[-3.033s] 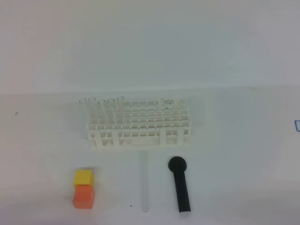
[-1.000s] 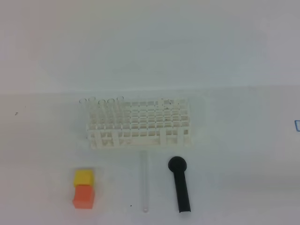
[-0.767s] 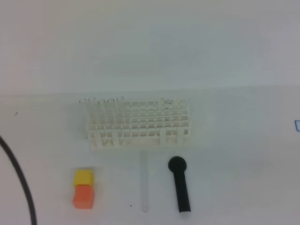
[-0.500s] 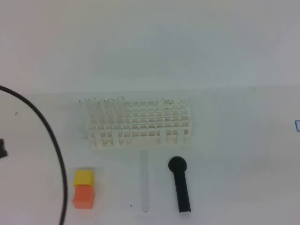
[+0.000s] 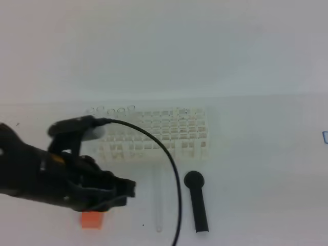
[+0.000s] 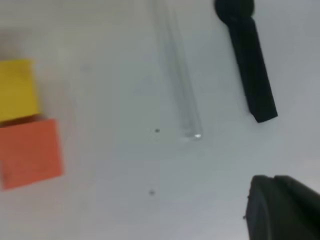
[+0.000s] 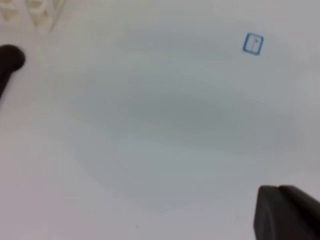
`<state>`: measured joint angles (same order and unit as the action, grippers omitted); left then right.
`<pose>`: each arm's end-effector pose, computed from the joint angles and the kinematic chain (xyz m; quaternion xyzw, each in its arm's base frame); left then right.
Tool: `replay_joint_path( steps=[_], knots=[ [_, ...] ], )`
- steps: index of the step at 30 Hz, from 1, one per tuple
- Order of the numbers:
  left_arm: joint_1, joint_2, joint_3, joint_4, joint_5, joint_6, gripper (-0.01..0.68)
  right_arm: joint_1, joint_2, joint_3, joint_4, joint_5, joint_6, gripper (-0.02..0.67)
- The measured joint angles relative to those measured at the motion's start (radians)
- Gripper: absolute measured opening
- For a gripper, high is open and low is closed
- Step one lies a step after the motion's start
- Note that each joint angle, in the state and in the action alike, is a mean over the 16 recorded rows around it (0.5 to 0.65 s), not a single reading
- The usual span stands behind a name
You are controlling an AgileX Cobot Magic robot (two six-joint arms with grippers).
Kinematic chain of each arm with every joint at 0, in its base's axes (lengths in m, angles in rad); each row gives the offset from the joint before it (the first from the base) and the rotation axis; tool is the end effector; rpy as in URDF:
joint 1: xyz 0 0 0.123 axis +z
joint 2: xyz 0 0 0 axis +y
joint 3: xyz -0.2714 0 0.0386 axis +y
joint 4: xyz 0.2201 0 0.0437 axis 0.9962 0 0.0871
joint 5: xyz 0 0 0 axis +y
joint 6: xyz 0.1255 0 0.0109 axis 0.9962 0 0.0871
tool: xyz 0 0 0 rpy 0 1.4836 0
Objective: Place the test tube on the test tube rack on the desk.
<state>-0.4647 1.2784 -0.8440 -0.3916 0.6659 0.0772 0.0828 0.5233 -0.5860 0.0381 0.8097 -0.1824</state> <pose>0.2061 -0.1365 0.2396 0.1426 0.9391 -0.2067 0.2346 0.1000 0.0118 0.2723 -0.1130 0.8908 -0.0038 0.4402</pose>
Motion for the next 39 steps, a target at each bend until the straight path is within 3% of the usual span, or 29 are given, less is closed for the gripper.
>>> replay_joint_path(
  steps=[8,17,25,39],
  knots=[
    [-0.157,0.192,-0.081,0.091,-0.082,-0.119,0.21,0.0,0.003,0.0,-0.078,0.075,0.085,0.044],
    [-0.191,0.389,-0.213,0.2,-0.045,-0.23,0.427,0.0,0.003,0.0,-0.129,0.144,0.14,0.15],
    [-0.202,0.507,-0.258,0.246,-0.032,-0.282,0.448,0.0,0.003,0.0,-0.137,0.17,0.157,0.202],
    [-0.27,0.576,-0.263,0.42,-0.027,-0.421,0.42,0.0,0.003,0.0,-0.139,0.177,0.162,0.208]
  ],
)
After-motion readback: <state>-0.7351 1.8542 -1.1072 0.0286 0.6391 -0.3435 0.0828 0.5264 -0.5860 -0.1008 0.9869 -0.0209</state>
